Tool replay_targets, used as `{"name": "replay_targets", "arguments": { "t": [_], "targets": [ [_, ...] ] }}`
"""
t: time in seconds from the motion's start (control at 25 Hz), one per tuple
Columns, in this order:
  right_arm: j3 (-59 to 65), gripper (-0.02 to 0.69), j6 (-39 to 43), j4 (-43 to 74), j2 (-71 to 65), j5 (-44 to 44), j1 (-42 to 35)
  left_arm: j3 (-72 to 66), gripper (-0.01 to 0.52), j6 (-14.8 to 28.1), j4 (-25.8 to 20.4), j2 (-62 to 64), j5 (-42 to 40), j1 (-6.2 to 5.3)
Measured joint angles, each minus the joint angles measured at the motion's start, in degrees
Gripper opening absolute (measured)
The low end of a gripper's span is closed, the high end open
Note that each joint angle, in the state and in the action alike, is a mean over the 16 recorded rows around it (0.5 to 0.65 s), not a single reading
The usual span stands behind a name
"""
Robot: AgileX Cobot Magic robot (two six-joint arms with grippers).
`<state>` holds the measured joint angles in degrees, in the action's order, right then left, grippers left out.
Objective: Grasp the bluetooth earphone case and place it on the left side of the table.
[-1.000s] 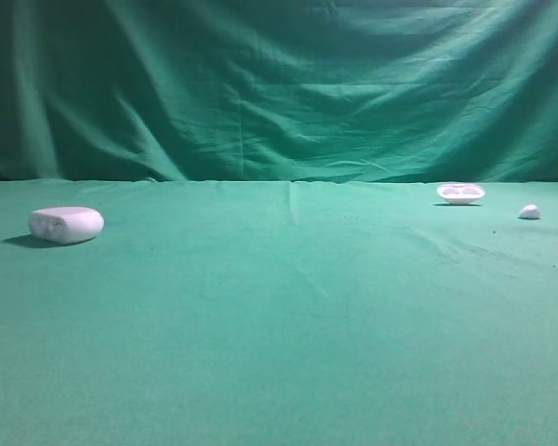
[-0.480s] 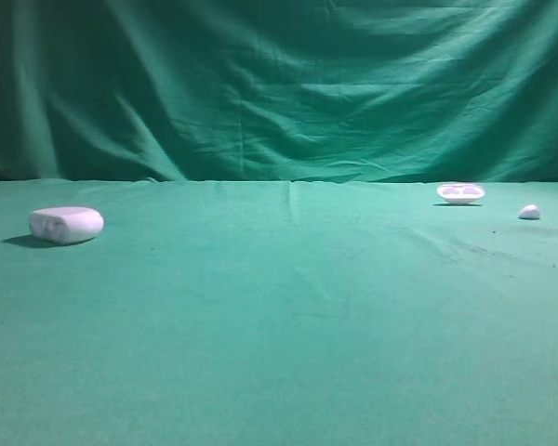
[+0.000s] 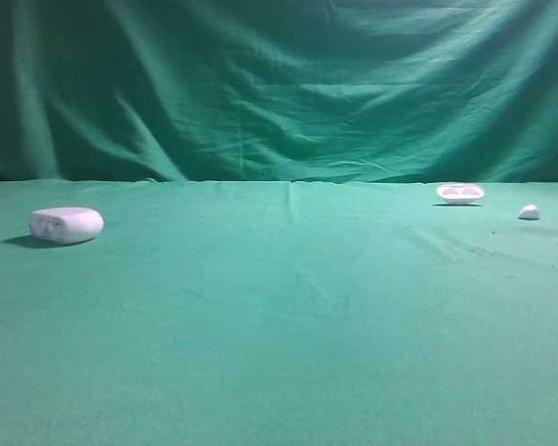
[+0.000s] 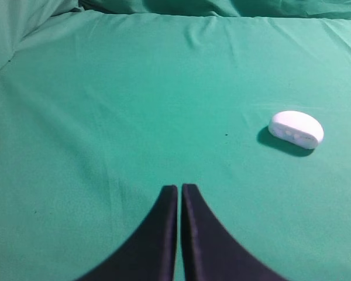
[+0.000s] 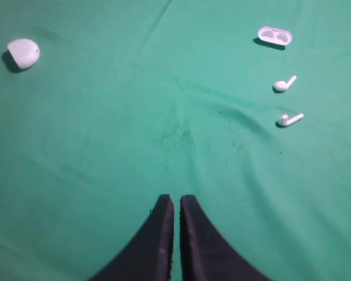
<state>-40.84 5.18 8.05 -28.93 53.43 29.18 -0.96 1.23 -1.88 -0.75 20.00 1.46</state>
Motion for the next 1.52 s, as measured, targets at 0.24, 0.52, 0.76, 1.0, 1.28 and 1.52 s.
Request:
{"name": "replay_targets", "arguments": {
  "t": [0.24, 0.52, 0.76, 1.0, 1.28, 1.52],
  "targets": [
    [12.07, 0.000, 0.08, 0.32, 10.21, -10.82, -6.41, 0.00, 0.000, 0.00, 0.00, 0.00, 0.00, 0.00],
    [29.02, 0.000, 0.23, -0.87, 21.78, -24.88, -16.95, 0.00, 0.000, 0.00, 0.00, 0.00, 0.00, 0.00],
    [38.33, 0.000, 0.36, -2.66, 27.61, -30.39, -23.39, 0.00, 0.000, 0.00, 0.00, 0.00, 0.00, 0.00],
    [41.96, 0.000, 0.43, -3.82, 29.48, -31.86, -26.09, 0.00, 0.000, 0.00, 0.00, 0.00, 0.00, 0.00],
    [42.37, 0.000, 0.41, -4.17, 29.60, -32.04, -26.69, 0.00, 0.000, 0.00, 0.00, 0.00, 0.00, 0.00],
    [42.37, 0.000, 0.31, -4.19, 29.61, -32.04, -26.69, 0.00, 0.000, 0.00, 0.00, 0.00, 0.00, 0.00]
  ]
}}
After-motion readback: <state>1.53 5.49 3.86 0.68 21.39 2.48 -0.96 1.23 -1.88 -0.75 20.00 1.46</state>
